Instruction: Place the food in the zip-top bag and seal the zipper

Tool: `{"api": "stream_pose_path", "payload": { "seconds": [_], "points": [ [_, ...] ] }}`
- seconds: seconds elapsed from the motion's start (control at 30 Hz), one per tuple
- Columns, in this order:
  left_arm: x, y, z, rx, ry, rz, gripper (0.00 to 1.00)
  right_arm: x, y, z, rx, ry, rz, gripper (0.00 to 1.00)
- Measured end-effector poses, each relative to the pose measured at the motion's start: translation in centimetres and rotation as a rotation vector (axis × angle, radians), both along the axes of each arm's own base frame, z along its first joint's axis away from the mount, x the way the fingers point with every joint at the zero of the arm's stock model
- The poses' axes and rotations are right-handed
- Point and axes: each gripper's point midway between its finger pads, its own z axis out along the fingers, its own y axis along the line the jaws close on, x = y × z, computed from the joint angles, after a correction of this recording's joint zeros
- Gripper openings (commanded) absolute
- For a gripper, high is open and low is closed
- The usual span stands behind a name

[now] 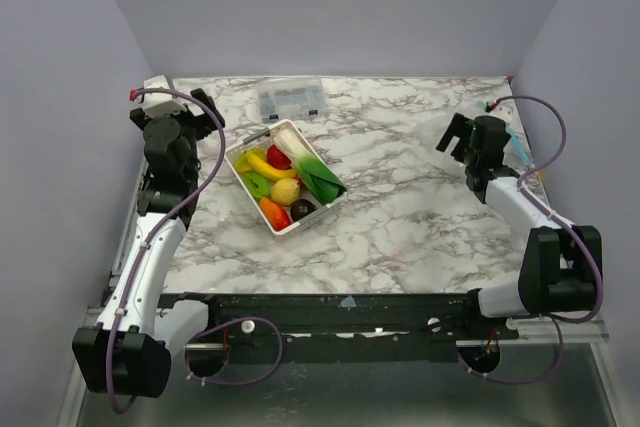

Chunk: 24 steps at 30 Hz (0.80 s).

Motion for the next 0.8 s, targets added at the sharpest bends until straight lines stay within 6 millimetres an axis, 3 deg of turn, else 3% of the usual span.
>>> {"api": "stream_pose_path", "payload": {
  "seconds": [0.07,0.13,0.3,0.4,0.67,0.8],
  "points": [
    [-0.5,-0.2,2.2,-0.027,-0.064,-0.009,0.99,0.7,-0.3,0.9,-0.002,-0.022,-0.02,1.0],
    [-0.7,-0.6,2.8,-0.042,-0.081,-0.028,0.99,1.6,-0.6,1.9,-0.008,-0.045,-0.044,1.0],
    [-0.7,-2.8,2.3,-0.062,-0.057,-0.147,0.99,4.3,-1.8,4.1,-0.014,-0.092,-0.089,1.0],
    [-1.0,-5.1,1.9,-0.065,-0.041,-0.261,0.98,6.4,-3.9,4.5,-0.015,-0.1,-0.131,1.0],
    [-3.2,-13.3,1.3,-0.022,0.016,-0.57,0.99,10.8,-13.1,1.6,0.005,-0.052,-0.296,1.0],
    [-4.6,-16.2,1.5,-0.013,0.028,-0.682,0.98,13.4,-15.4,-0.8,0.02,-0.016,-0.32,1.0]
  ]
}}
